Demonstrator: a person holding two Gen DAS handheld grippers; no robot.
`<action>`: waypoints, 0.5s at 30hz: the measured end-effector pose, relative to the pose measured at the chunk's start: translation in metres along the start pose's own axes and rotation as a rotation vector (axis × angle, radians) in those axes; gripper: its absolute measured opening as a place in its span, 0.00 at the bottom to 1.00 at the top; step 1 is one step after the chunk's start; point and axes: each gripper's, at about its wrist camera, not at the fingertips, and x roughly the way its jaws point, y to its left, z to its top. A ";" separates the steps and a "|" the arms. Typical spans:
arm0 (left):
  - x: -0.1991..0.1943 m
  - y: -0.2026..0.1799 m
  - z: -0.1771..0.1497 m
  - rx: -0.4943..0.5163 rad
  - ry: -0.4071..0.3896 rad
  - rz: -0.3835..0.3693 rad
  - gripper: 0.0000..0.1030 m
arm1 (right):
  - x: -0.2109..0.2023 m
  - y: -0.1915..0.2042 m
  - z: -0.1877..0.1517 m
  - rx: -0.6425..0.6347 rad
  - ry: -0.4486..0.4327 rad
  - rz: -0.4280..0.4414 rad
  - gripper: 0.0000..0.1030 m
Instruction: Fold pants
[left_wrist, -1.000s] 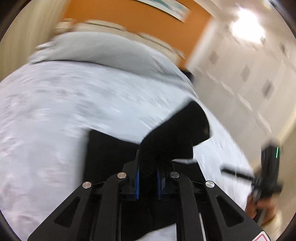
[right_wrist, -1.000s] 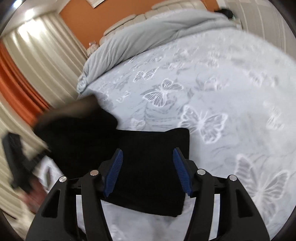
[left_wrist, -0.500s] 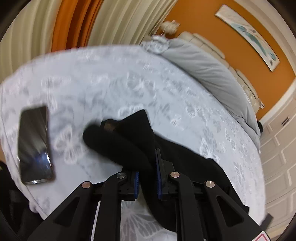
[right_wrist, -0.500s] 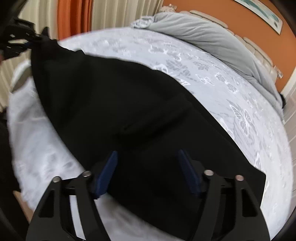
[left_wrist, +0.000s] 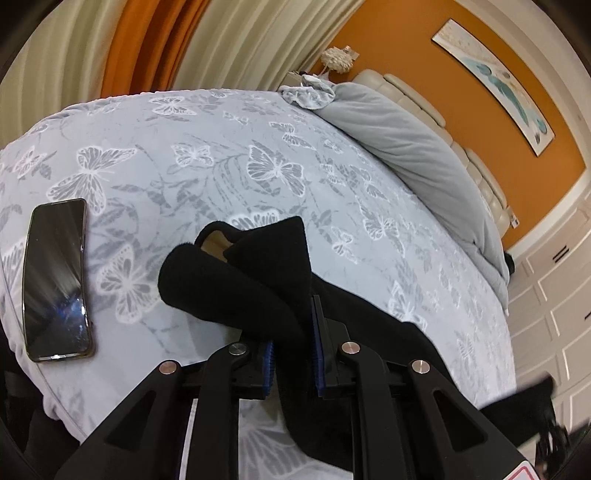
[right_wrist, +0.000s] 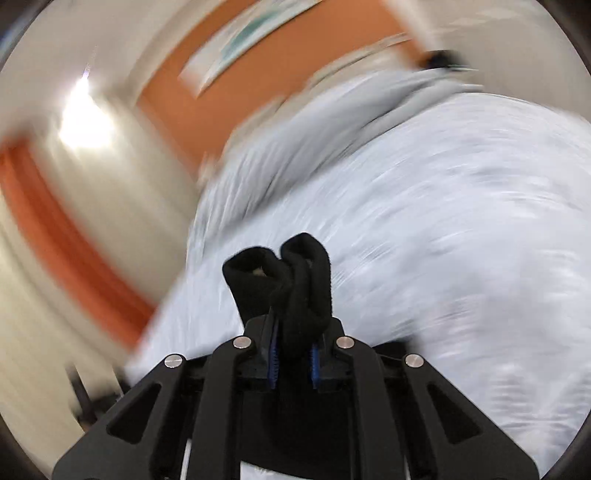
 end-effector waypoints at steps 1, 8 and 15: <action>0.000 -0.002 0.000 -0.008 -0.006 0.001 0.13 | -0.022 -0.029 0.011 0.078 -0.051 -0.022 0.11; 0.002 -0.032 -0.008 -0.015 -0.055 0.010 0.15 | -0.084 -0.202 0.005 0.466 0.024 -0.345 0.11; 0.011 -0.054 -0.016 -0.003 -0.068 0.011 0.16 | -0.076 -0.158 0.016 0.299 -0.002 -0.335 0.11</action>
